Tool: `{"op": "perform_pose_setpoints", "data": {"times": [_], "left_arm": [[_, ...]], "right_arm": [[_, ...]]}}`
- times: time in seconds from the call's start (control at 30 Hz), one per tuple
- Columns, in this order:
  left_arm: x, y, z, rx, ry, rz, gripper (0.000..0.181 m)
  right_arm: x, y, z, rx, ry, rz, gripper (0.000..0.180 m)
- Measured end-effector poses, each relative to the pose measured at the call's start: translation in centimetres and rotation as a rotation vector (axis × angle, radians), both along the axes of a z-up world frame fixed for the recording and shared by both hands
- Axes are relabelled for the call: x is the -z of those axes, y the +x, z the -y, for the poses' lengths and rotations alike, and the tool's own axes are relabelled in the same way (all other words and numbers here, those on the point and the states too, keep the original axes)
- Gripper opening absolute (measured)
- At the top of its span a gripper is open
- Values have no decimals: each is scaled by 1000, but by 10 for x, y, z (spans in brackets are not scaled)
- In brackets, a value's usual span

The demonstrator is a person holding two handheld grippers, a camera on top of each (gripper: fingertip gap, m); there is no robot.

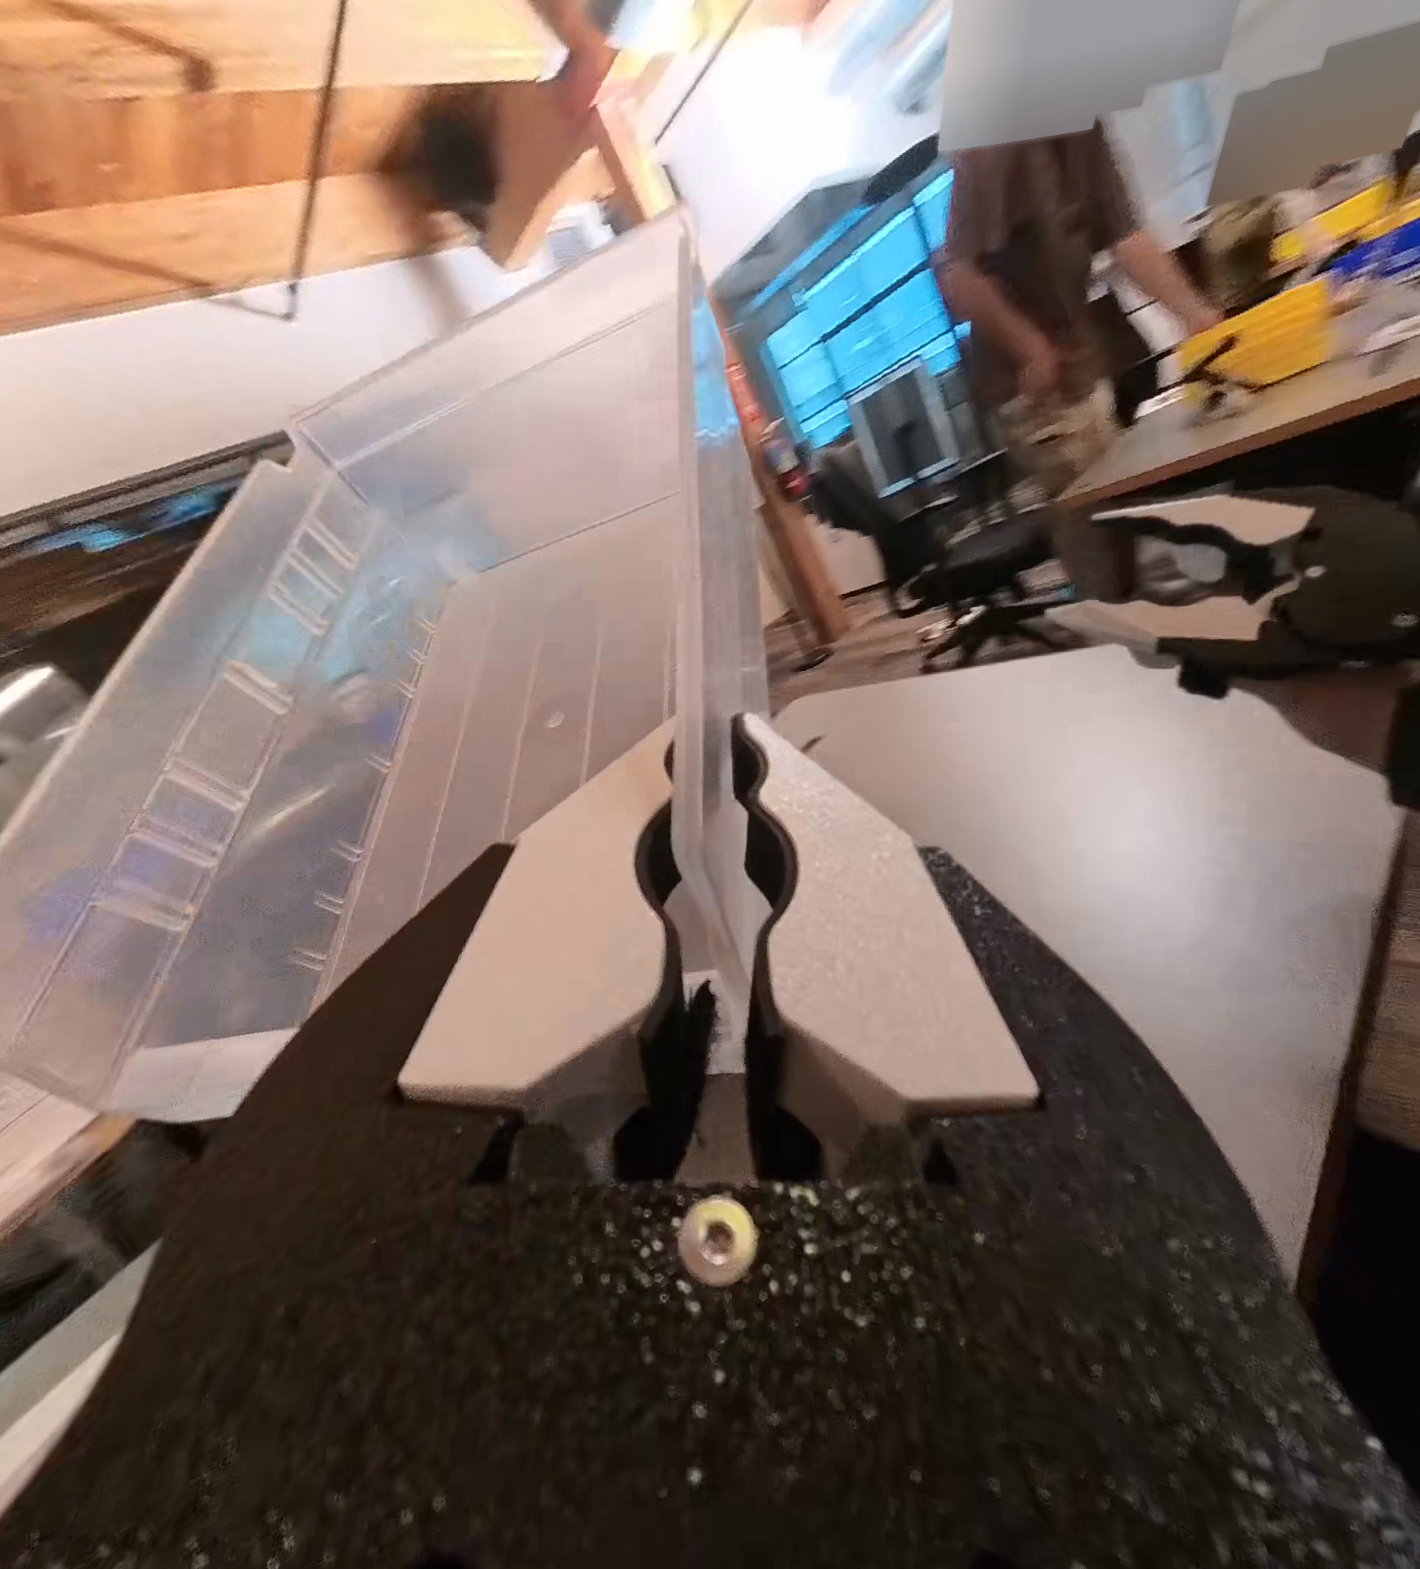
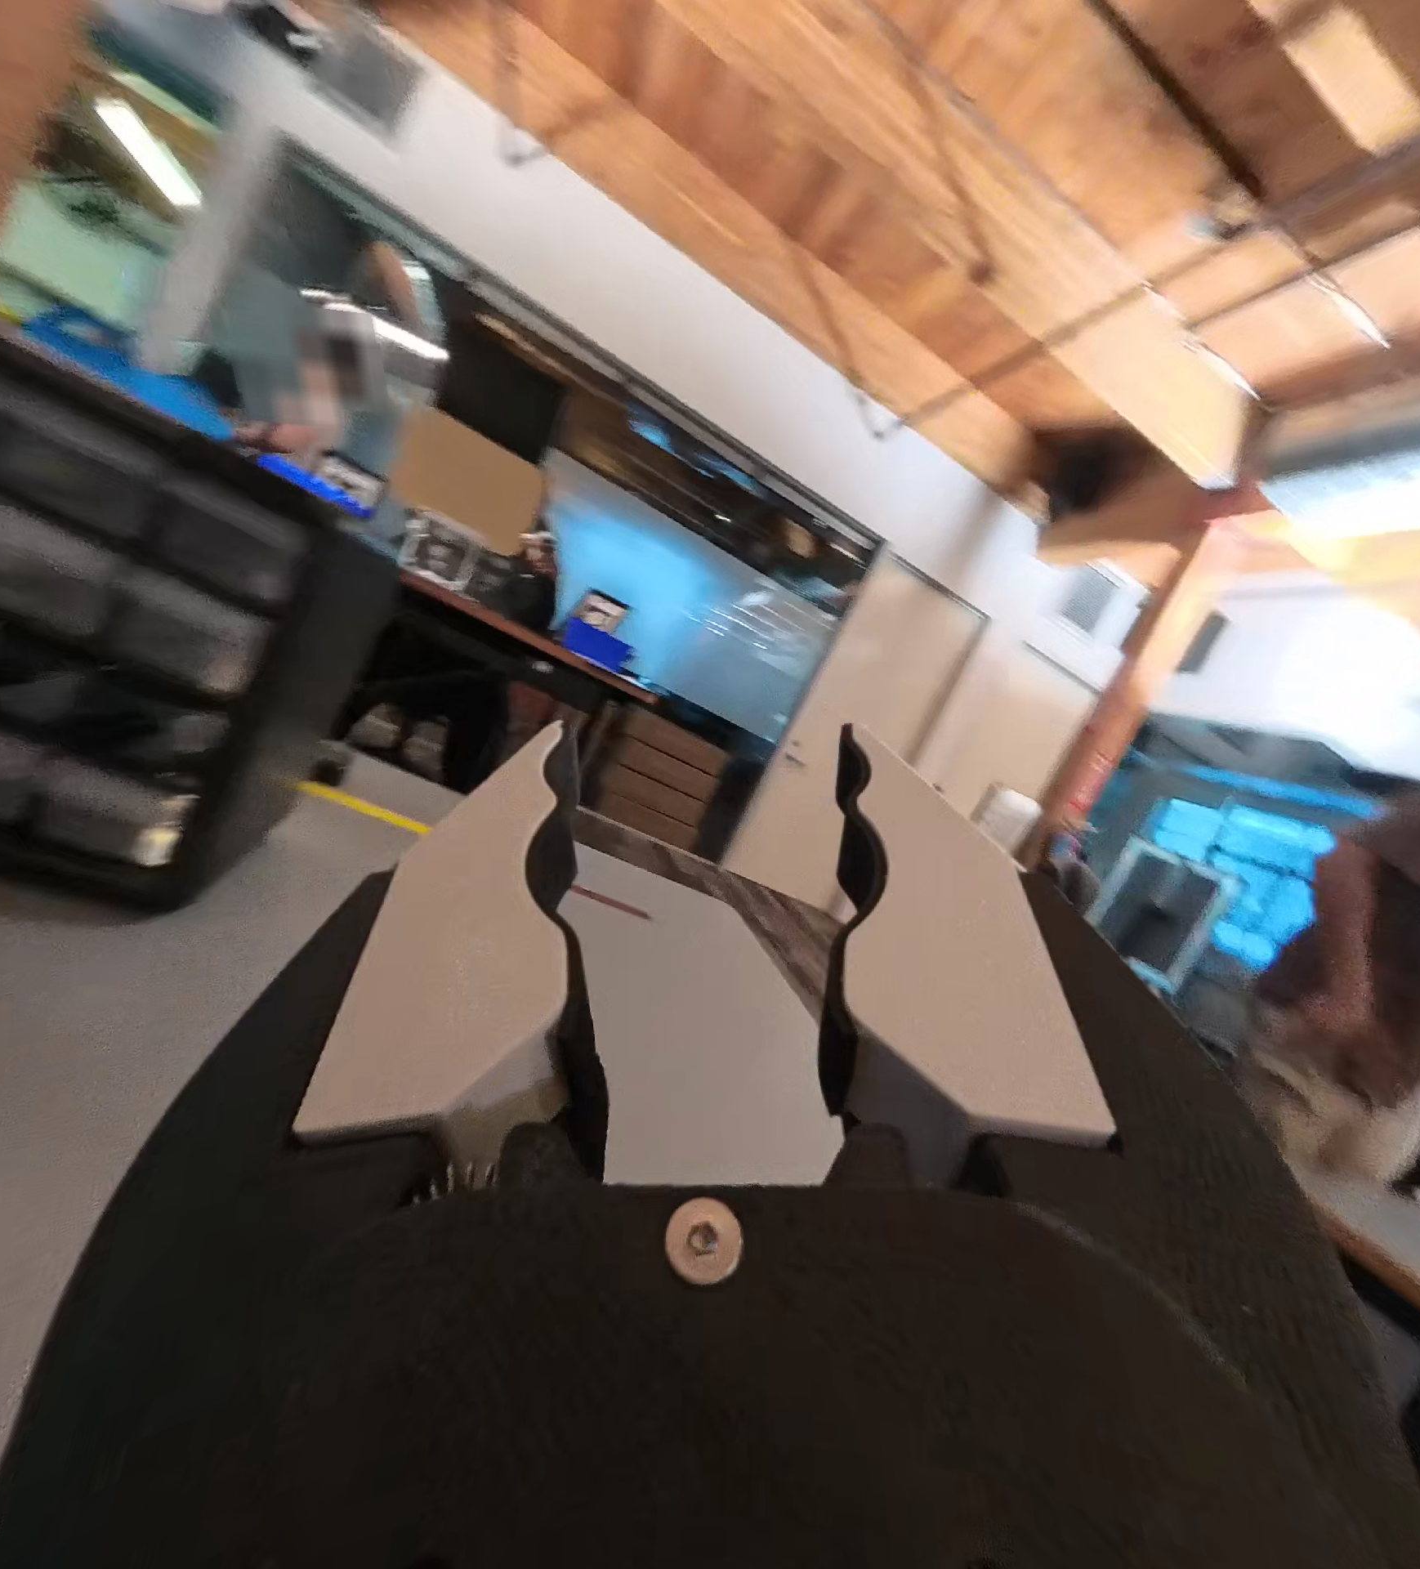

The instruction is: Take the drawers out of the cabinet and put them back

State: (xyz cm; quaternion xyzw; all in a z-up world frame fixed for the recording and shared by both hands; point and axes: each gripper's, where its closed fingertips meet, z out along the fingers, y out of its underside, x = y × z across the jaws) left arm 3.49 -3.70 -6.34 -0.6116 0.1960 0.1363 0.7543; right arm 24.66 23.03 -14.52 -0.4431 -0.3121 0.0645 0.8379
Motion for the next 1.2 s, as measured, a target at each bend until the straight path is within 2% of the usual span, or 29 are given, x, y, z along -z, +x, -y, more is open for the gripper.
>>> {"op": "perform_pose_setpoints", "data": {"times": [0.13,0.23,0.4,0.57,0.8,1.03,1.2], "left_arm": [[8,69,-71,192,-60,-10,3],[17,115,-120,288,-113,-18,4],[59,165,-191,318,-221,-60,4],[110,199,-238,350,-342,-25,4],[174,215,-270,339,-479,-2,4],[203,217,-273,328,-512,-2,3],[215,220,-275,317,-467,-23,4]], "right_arm": [[-1,78,-44,114,-78,-190,62],[-5,116,-57,97,-108,-323,66],[-7,177,-69,149,-130,-485,71],[-5,193,-79,124,-178,-566,73],[1,181,-88,56,-247,-561,78],[3,161,-89,54,-241,-462,77],[4,161,-88,40,-244,-472,79]]}}
